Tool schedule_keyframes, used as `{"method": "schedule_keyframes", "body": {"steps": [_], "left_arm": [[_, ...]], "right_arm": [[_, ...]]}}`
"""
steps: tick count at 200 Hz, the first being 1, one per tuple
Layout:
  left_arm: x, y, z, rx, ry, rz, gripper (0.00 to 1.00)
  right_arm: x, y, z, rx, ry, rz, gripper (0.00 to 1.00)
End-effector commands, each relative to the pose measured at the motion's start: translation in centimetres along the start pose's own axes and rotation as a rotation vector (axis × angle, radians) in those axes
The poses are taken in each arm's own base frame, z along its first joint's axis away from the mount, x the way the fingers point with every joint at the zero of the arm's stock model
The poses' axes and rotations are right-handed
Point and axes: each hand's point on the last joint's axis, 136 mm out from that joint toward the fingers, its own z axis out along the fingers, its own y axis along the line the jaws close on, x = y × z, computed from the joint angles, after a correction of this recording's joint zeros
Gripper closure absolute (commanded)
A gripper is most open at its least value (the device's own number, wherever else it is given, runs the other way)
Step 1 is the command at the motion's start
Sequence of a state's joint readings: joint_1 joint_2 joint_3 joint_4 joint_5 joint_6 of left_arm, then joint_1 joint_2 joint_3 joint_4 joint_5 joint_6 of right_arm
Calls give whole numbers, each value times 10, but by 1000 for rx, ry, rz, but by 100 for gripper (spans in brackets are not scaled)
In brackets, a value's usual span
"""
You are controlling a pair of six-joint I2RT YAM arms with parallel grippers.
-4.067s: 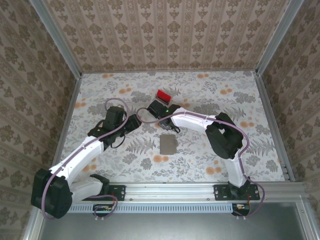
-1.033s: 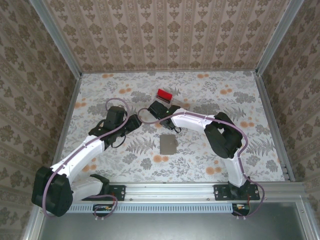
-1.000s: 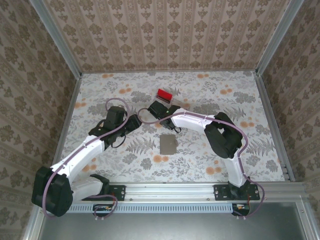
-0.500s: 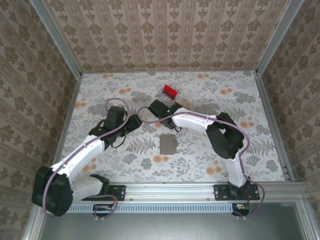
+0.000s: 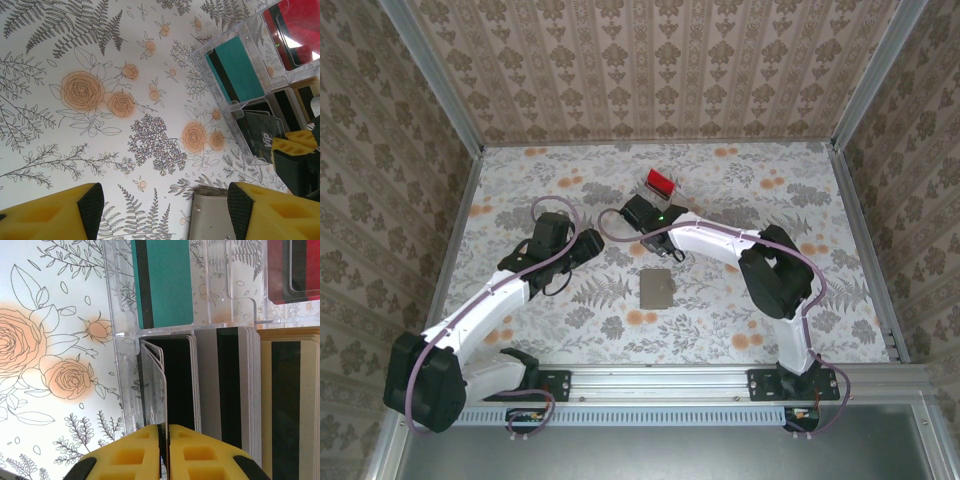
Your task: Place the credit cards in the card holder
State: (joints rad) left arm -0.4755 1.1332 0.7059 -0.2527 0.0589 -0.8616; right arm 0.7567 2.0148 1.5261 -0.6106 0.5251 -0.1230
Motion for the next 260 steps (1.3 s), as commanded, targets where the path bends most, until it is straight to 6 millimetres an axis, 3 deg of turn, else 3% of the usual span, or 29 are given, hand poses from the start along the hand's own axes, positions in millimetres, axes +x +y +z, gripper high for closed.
{"method": "schedule_keyframes", "body": {"steps": [1,45,131,147,166,260], "left_arm": [[-3,-2,2,12,1,-19,30],[-3,-3,2,13,2,-25,30],[-3,-5,2,17,4,-23,30],[-3,-5,2,18,5,-23,30],[-3,-5,3,17,6,-23,30],[-2,-4,4,15,11,-23,30]], "right_arm": [[0,-9,-9,-19,6,39,89],[4,-5,0,-23,34,26,87],[0,-18,3,50,31,23,84],[0,-18,3,43,29,22,89],[0,-18,4,47,37,19,83],[-2,-21,-3,35,20,30,90]]}}
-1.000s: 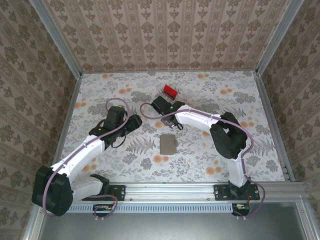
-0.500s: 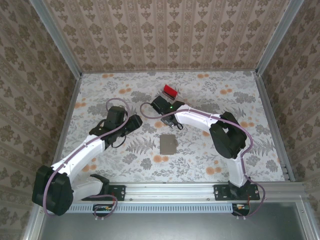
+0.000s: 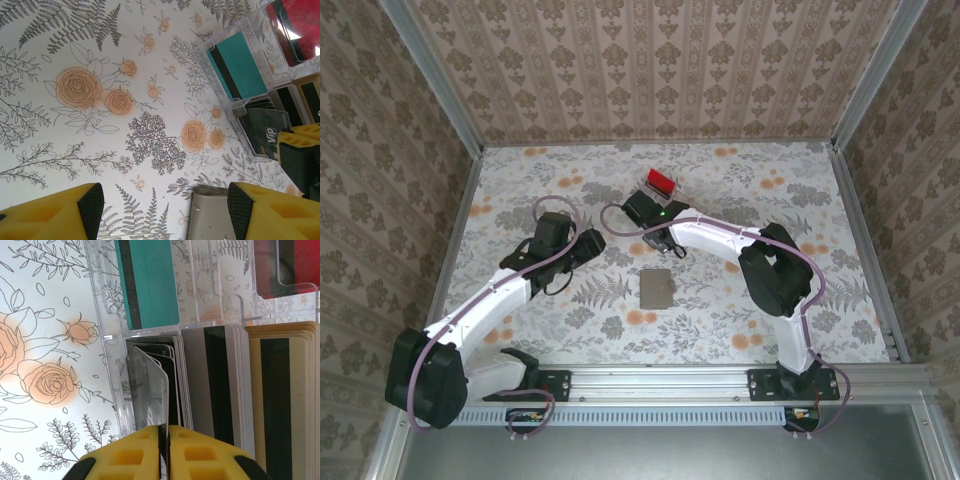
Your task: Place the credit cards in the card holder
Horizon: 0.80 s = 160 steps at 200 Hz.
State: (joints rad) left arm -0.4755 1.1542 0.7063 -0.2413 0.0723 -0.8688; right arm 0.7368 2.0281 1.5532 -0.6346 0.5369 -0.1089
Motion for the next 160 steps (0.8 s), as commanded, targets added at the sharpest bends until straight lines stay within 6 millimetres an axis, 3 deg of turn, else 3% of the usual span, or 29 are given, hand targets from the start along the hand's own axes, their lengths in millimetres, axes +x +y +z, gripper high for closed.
{"method": "schedule_keyframes", "body": {"steps": [1,54,87,115,160], "left_arm": [[-4,-4,-1,12,-5,-15,30],[-5,-5,-1,13,-5,-12,30],[-5,-5,-1,12,-4,-9,30],[-5,-5,-1,14,-4,-12,30],[-6,-7,-1,22,-5,-10,30]], "right_arm": [[-4,-11,-7,16,-1,7,90],[-4,-10,-10,-13,-3,11,91],[-6,-5,-23,-77,-22,46,97],[-8,-16,-34,-93,-45,95,97],[-6,-20,-30,-135,-38,138,98]]}}
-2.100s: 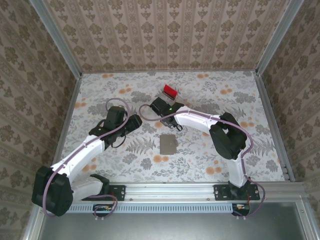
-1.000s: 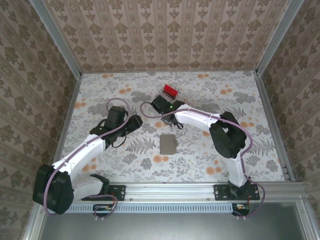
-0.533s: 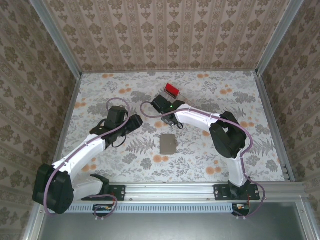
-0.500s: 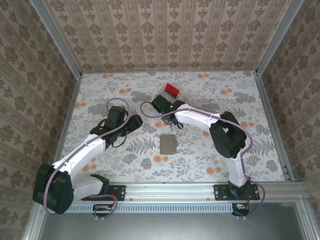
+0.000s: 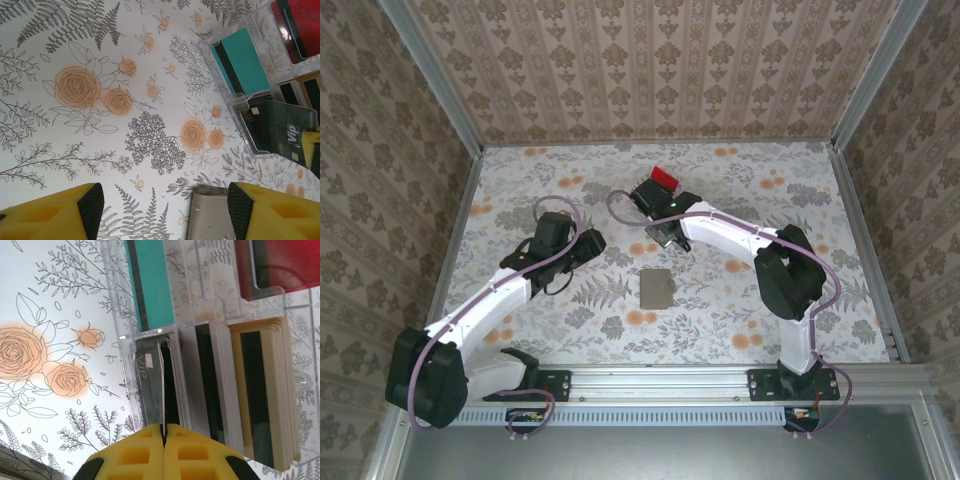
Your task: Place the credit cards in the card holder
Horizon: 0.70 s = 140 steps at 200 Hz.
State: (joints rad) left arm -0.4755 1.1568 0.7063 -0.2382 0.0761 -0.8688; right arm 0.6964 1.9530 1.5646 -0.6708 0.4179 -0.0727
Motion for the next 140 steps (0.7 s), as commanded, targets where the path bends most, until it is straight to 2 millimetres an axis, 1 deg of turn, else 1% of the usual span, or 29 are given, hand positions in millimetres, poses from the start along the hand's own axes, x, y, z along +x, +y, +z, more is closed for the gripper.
{"method": "schedule_keyframes", "body": {"steps": [1,36,55,75,107,140], "left_arm": [[-6,-6,-2,19,-7,-10,30],[-5,-5,-1,18,-4,-11,30],[-5,-6,-1,21,-3,-10,30],[-5,-7,-2,24,-4,-10,30],[-5,-8,-1,31,-2,-11,30],[-6,-12,-1,41,-1,-13,30]], "right_arm": [[-2,-5,-10,-35,-4,46,98],[-4,-5,-10,-84,-17,78,98],[-5,-7,-10,-99,-11,94,99],[-9,-6,-20,-161,-32,125,100],[-11,-8,-36,-300,-43,243,100],[-8,-18,-43,-422,-11,418,100]]}}
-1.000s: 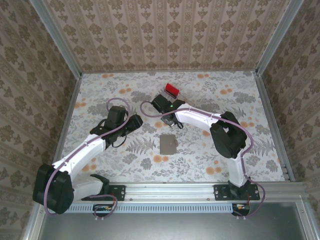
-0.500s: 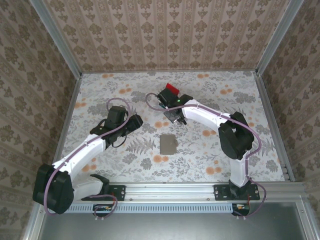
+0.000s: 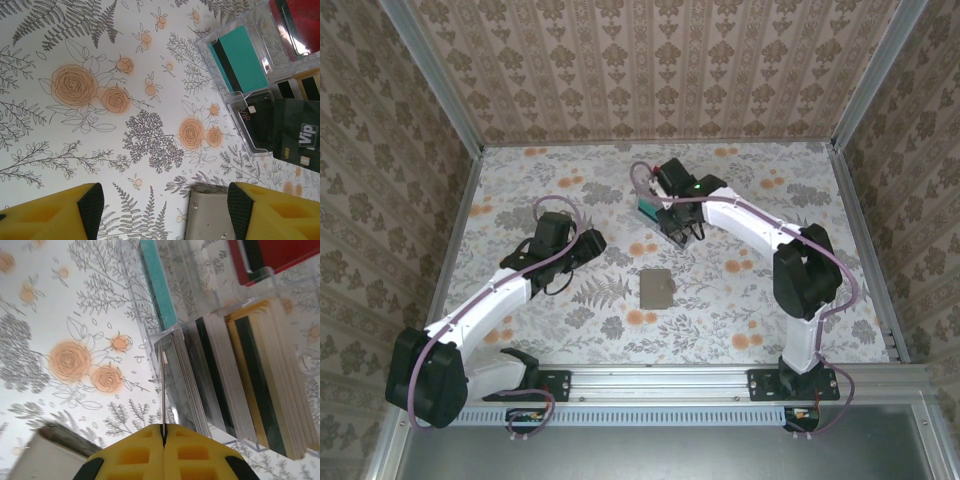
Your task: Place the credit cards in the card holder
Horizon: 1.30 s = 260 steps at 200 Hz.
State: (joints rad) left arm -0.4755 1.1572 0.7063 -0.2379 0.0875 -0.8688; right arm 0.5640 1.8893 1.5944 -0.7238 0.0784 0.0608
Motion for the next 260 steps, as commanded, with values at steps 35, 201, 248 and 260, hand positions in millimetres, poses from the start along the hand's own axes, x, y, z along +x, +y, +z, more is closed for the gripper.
{"method": "schedule_keyframes", "body": {"steps": [35,201,248,260], "left_arm": [[-8,-18,0,62,3,-13,31],[-44,-155,-37,724,82,-69,18],[-37,-158,-25,746,143,-95,18],[-35,-158,-22,746,150,-101,18]], "right_arm": [[-6,5,-30,-218,-4,244,100],[-43,72,-147,-898,-226,508,100],[-49,77,-147,-966,-223,537,100],[-48,77,-144,-962,-216,542,100]]}}
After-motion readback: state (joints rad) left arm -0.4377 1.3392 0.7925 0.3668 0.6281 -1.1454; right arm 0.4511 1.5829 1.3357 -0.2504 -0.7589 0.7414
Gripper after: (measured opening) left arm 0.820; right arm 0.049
